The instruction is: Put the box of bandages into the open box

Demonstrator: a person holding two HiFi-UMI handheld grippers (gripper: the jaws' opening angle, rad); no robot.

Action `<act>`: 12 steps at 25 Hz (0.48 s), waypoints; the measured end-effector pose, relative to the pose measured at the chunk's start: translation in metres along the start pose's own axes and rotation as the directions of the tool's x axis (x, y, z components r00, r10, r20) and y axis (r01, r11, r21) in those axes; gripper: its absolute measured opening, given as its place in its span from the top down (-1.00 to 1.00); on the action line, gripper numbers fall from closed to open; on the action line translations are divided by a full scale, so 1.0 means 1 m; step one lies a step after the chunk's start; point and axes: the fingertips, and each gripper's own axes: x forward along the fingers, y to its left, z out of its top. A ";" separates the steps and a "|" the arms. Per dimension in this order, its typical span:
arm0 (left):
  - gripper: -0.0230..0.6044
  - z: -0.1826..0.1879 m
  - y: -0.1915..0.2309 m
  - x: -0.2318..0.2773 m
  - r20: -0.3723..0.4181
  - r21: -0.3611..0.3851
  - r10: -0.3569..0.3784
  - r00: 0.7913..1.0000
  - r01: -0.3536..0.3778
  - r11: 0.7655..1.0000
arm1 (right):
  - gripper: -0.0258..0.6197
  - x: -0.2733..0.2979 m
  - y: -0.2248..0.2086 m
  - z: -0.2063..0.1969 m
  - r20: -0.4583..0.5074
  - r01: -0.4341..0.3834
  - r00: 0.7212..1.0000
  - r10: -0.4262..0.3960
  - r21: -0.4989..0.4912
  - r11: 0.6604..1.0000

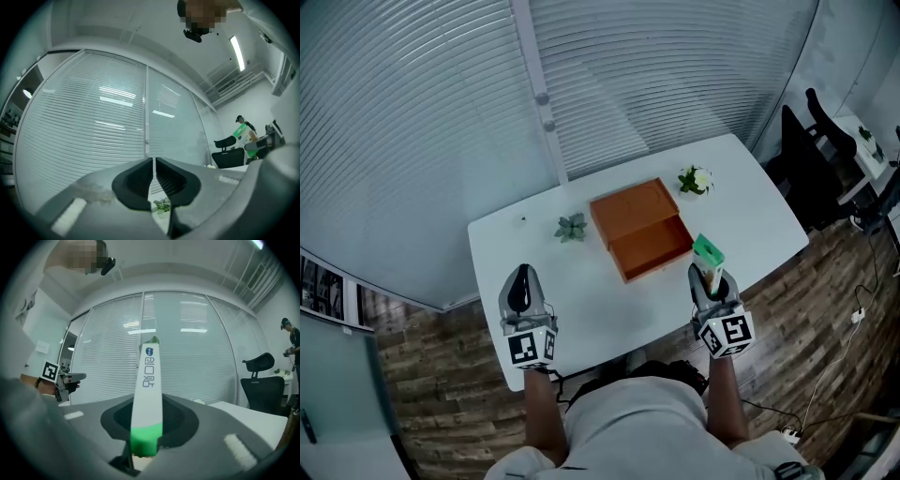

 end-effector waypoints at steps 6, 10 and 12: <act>0.84 -0.011 -0.007 0.023 -0.023 -0.008 0.050 0.998 -0.050 0.999 | 0.63 0.029 -0.037 -0.001 -0.018 -0.031 0.999 0.031 -0.002 1.000; 0.84 -0.022 0.002 0.029 -0.050 -0.017 0.082 0.995 -0.083 0.996 | 0.63 0.041 -0.047 -0.007 -0.034 -0.049 0.998 0.048 -0.002 0.999; 0.84 -0.027 0.009 0.032 -0.060 -0.017 0.095 0.994 -0.097 0.995 | 0.63 0.047 -0.050 -0.011 -0.041 -0.053 0.998 0.052 -0.003 0.999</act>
